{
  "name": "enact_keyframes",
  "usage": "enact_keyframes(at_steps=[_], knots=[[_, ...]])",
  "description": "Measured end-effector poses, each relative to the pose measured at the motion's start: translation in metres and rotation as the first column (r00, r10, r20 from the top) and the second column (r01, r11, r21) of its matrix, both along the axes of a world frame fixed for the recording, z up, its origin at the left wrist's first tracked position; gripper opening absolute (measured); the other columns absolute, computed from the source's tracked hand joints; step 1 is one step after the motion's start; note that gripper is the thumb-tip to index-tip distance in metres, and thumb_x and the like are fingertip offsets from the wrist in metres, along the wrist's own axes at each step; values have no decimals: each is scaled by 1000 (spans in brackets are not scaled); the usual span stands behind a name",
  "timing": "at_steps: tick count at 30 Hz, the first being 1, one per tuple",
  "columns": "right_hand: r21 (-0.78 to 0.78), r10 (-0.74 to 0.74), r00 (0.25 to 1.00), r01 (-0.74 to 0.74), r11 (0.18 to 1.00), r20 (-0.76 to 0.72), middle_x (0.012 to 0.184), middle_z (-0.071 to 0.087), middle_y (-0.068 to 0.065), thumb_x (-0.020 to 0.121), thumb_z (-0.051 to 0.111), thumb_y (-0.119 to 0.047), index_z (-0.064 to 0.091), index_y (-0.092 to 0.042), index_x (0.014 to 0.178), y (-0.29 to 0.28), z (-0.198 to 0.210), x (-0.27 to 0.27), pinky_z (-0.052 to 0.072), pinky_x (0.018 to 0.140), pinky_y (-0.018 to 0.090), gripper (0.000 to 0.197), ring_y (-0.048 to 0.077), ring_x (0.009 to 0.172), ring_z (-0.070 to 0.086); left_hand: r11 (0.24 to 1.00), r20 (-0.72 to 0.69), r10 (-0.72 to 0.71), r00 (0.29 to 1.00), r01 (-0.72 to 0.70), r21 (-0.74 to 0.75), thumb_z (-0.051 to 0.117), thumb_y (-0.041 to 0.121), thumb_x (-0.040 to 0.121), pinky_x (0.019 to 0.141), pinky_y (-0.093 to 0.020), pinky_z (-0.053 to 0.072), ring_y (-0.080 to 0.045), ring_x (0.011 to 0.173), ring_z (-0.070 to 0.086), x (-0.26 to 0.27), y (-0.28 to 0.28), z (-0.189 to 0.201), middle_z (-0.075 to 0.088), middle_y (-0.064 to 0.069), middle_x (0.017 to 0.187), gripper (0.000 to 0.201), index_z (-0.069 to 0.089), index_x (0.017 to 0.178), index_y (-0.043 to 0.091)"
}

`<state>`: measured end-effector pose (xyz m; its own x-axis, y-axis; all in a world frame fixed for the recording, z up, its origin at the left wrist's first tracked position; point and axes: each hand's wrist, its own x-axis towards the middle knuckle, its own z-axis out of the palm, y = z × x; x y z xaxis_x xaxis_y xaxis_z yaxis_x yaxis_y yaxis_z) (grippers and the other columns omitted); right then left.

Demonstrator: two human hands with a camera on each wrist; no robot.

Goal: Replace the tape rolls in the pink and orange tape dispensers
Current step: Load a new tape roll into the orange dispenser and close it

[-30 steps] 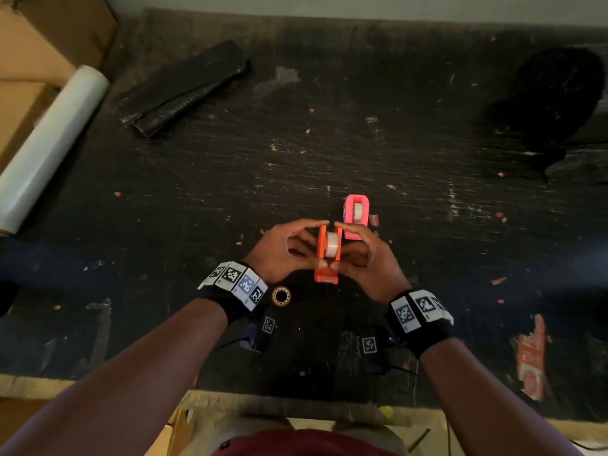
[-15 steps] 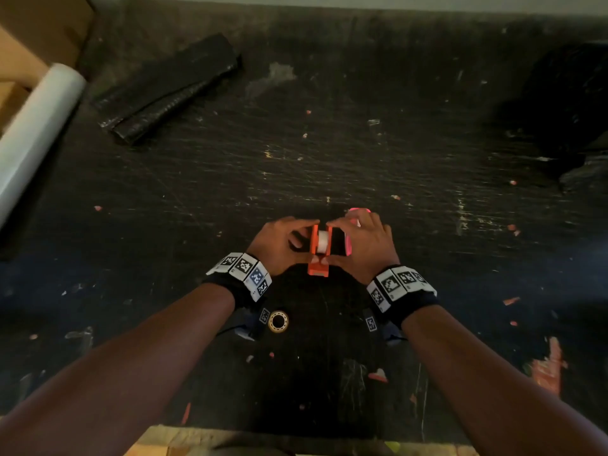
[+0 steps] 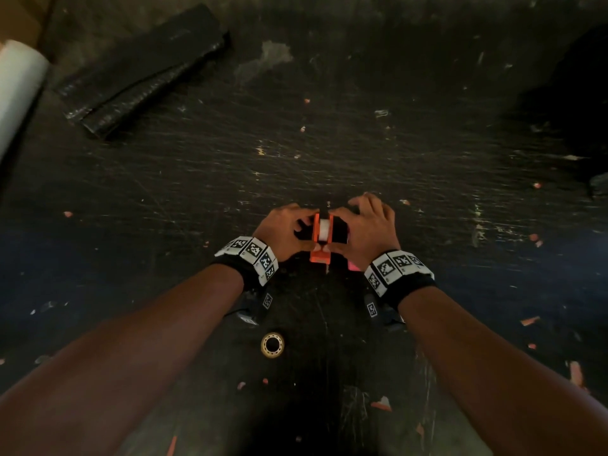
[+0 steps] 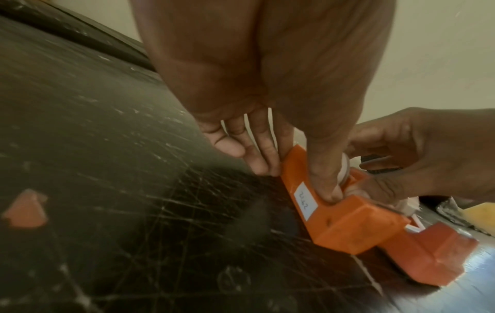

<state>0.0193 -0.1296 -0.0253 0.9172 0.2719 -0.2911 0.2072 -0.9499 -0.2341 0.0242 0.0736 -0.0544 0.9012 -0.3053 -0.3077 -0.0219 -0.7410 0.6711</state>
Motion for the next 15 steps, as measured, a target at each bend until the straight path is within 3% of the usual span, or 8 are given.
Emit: enact_keyframes(at_steps=[4,8,11,15], knots=[[45,9,1000,-9,999,-2,143,45,3,69,77,-62,52,-34,139,-3,0,-1,26,117,55,79,30,144,30,997,-12,-71,997,71,-12,90,33,73,94,-31,51,-15,106,59,-1,6,5,53,-5,131,93,44,153,23],[183,22,994,-41,982,102,129,53,-2,76,75,-48,61,-29,124,-10,7,-2,38,107,48,53,23,128,43,983,-34,-173,984,175,51,90,32,65,104,-33,40,-18,132,40,-3,12,10,39,-1,145,110,30,158,35],[212,52,990,-79,974,130,119,59,-2,79,74,-38,66,-27,111,-9,11,0,38,99,41,34,22,120,48,948,-26,-280,960,280,151,94,42,58,106,-36,36,-22,136,34,-4,8,7,35,-1,149,123,23,158,38],[205,92,988,-117,972,125,111,62,-2,82,70,-33,69,-26,104,-1,11,4,36,91,37,23,21,114,50,926,-11,-315,949,309,217,95,49,55,110,-47,42,-26,133,37,2,3,6,39,-3,147,122,30,156,28]])
